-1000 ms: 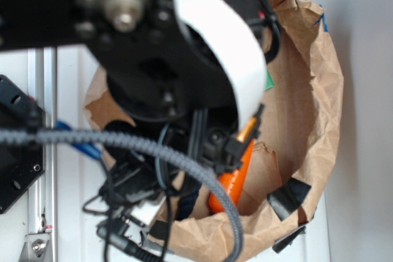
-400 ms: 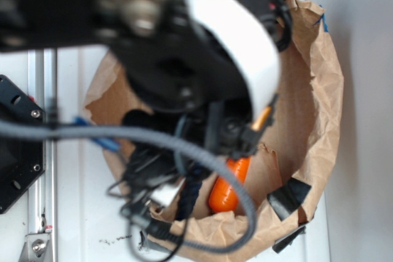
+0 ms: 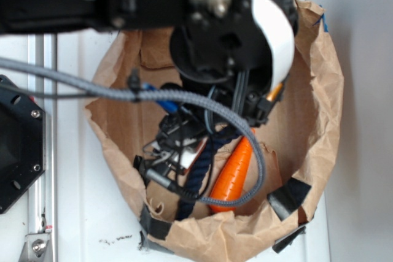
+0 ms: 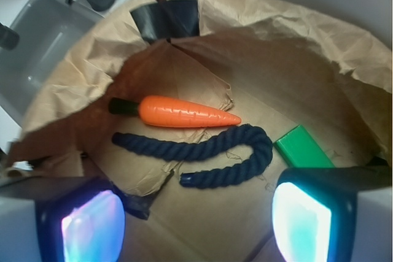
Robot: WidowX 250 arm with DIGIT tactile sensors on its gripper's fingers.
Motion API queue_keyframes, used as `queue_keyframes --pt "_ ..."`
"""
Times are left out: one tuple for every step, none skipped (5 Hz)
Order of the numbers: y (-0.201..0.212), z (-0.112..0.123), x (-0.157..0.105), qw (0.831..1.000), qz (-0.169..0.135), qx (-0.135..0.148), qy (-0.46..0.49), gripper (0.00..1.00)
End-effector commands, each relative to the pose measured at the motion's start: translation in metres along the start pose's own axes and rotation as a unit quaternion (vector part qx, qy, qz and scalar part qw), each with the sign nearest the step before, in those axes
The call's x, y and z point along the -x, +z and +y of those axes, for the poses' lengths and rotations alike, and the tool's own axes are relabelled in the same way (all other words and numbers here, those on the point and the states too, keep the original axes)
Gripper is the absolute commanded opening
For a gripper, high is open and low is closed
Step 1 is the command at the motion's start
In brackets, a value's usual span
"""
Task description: Grab the green block.
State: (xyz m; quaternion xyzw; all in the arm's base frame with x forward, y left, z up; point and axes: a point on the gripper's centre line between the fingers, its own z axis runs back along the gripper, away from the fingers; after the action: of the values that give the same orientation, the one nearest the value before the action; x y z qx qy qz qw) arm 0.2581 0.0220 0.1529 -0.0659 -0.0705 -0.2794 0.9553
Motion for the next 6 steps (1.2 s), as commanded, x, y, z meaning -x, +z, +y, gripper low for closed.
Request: queue_keyframes --pt "-0.024 0.004 0.007 1.000 0.000 -0.024 -0.008 1.00" --pt "-0.047 -0.002 0.014 0.999 0.019 -0.025 -0.001 1.00" --pt "-0.064 0.009 0.016 0.999 0.032 -0.030 0.002 1.00" --pt "-0.071 0.028 0.014 0.998 0.041 -0.036 0.015 1.00" --pt "-0.068 0.043 0.008 0.999 0.039 -0.036 -0.008 1.00" --pt "-0.061 0.057 0.008 0.997 0.038 -0.038 -0.052 1.00"
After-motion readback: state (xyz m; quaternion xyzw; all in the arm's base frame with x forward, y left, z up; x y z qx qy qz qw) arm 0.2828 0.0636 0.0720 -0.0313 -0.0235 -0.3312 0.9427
